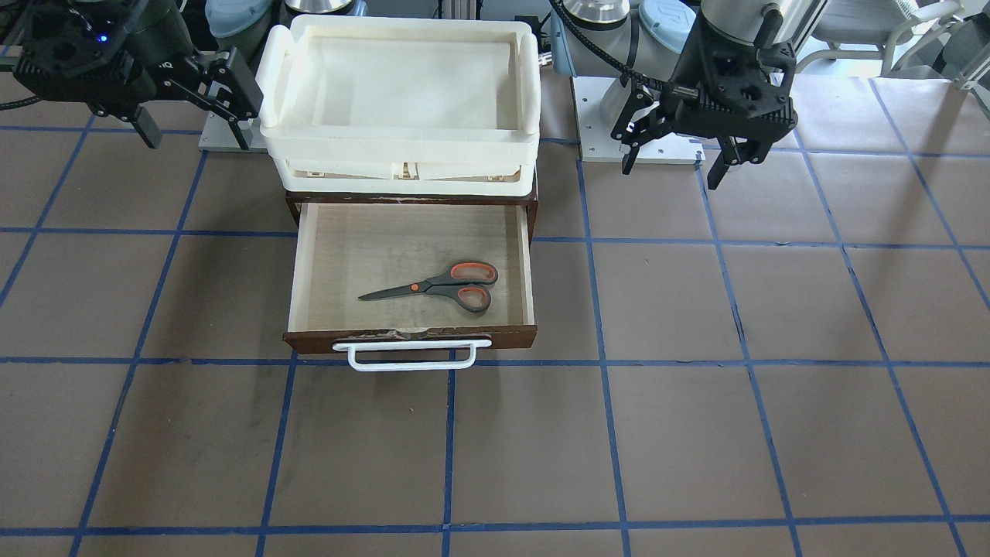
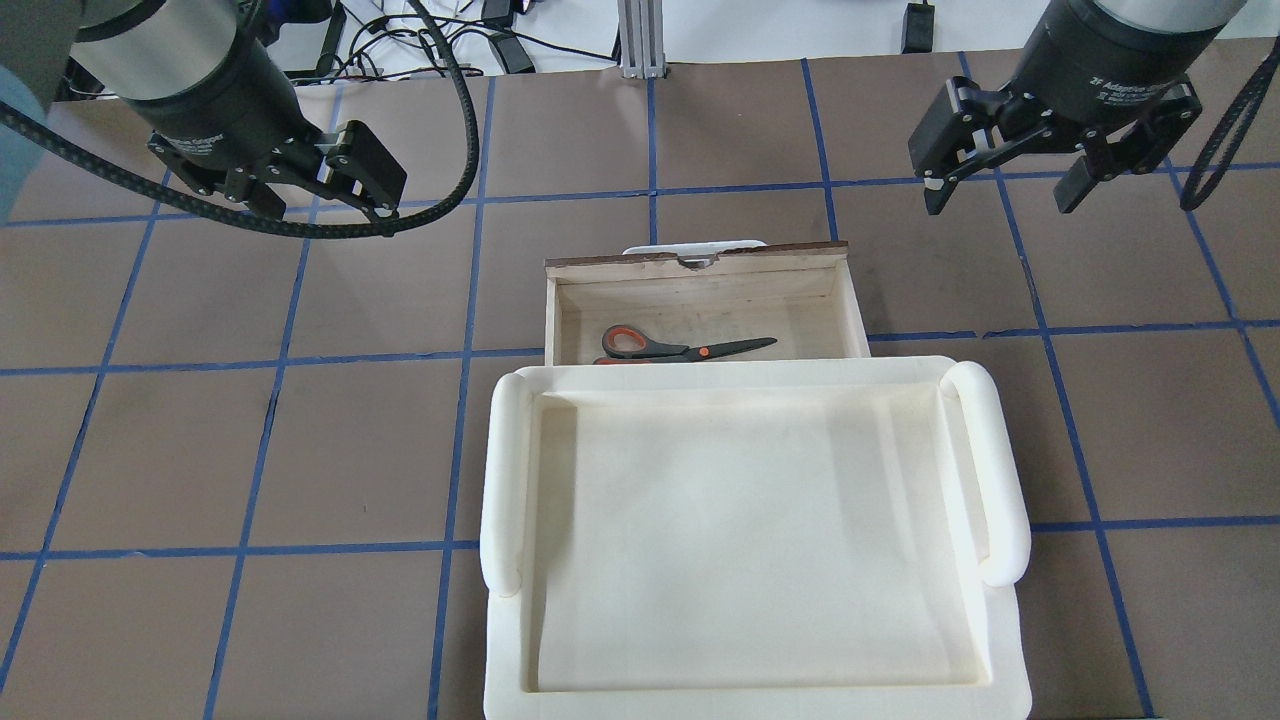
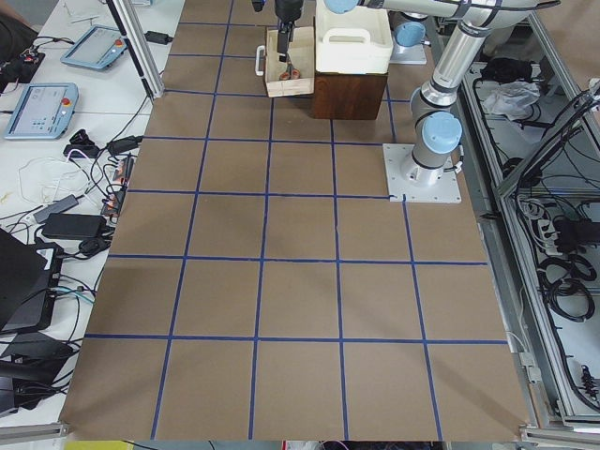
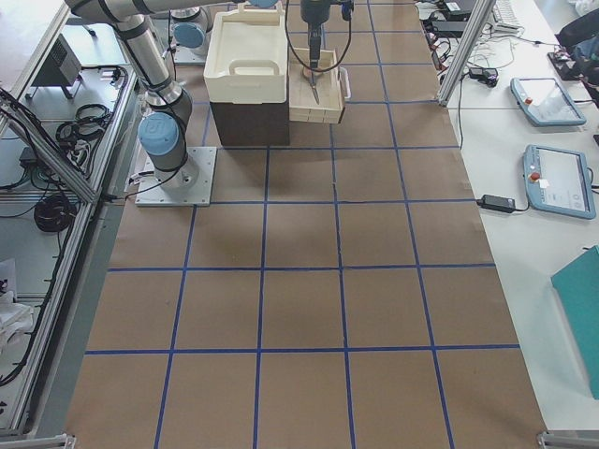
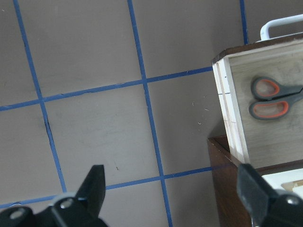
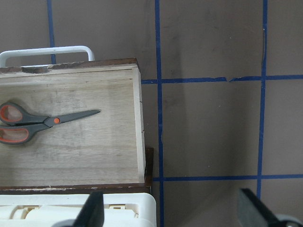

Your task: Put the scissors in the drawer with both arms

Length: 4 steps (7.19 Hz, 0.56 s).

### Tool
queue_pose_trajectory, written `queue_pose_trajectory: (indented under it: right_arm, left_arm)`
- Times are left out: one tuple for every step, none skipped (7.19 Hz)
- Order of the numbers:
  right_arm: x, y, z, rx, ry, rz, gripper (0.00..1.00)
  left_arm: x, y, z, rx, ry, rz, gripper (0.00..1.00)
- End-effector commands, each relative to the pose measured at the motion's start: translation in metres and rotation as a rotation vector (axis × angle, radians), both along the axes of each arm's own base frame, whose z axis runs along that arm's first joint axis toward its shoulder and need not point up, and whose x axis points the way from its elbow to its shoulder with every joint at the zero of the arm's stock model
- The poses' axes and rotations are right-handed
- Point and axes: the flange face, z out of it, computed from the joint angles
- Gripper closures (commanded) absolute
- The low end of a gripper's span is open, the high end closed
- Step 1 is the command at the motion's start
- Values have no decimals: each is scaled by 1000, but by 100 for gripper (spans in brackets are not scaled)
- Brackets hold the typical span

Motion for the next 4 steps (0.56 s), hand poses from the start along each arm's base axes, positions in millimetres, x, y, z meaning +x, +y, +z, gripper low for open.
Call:
queue_pose_trajectory:
  right_arm:
    - [0,0,0,4,0,1,0]
    - [0,0,0,4,2,1,0]
    - [0,0,0,4,0,1,0]
    - [0,1,-1,5,0,1,0]
  left_arm:
    - [-4,1,-3,6,1,-17,0]
    - [-4,3,-1,1,-4,-21,0]
    - [-4,4,0,0,-4,-20,0]
    - [-4,4,0,0,-5,-23,0]
